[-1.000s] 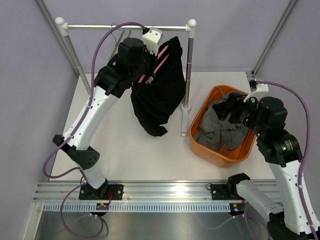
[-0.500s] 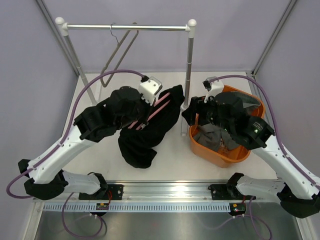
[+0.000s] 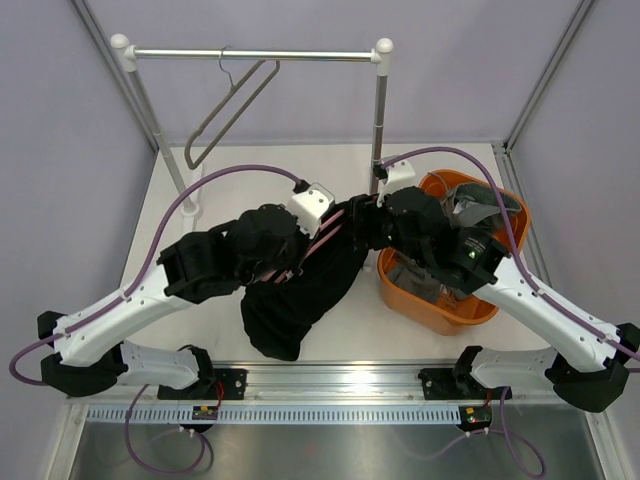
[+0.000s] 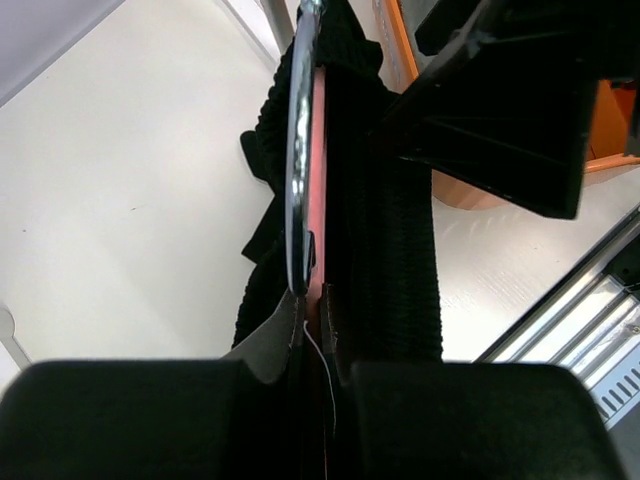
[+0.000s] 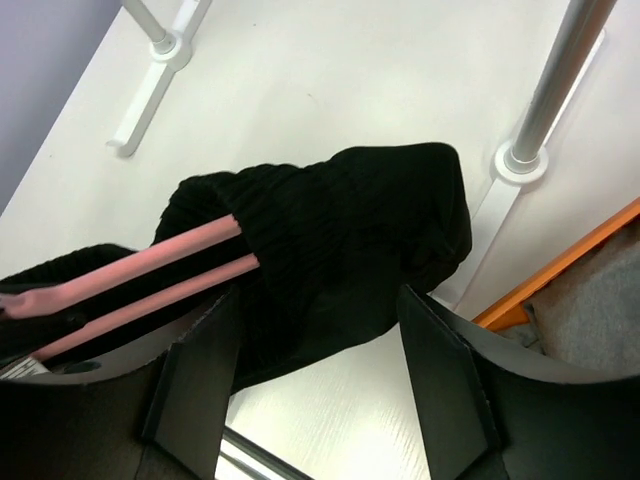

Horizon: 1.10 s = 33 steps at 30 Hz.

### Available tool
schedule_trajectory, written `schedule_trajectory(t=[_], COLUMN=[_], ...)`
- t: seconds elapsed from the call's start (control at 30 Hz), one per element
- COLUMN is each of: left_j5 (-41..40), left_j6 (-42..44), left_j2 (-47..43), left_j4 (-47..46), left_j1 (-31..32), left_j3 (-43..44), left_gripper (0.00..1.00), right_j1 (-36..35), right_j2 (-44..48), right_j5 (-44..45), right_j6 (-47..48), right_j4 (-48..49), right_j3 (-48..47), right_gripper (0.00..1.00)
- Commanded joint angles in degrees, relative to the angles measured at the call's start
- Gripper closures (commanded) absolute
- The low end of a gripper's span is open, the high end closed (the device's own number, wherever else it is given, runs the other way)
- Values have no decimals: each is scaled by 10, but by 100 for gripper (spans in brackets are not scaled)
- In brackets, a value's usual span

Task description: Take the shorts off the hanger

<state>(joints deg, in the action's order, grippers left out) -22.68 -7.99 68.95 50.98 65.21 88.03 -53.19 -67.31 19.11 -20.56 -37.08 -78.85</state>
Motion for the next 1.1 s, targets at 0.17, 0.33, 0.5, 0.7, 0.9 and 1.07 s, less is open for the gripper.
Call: schedule_trajectory(t=[0.17,0.33,0.5,0.7,0.9,1.07], left_j5=[-33,-21,-18,-9,-5,3], left_j6=[-20,-29,-35,-37,-46,-45], left_j2=[-43,-65,-86,-94,-117,-143], left_j4=[-35,-31,-12,25,45,43], left_j1=[26,39,46,59,71,76], left_j3=[6,-7,-17,-30,-45,-50], left_gripper=[100,100,100,100,100,100], right_j1=[-7,-5,-6,-2,49,95], right_j2=[-11,-17,-28,-58,-82,-92], right_j5=[72,86,109,173,161,141], right_j6=[-9,4,18,42,39,38], right_j4=[44,54,51,18,-6,-7], right_j3=[-16,-29,-60,-121,-148,-140], right_gripper=[46,82,100,100,100,100])
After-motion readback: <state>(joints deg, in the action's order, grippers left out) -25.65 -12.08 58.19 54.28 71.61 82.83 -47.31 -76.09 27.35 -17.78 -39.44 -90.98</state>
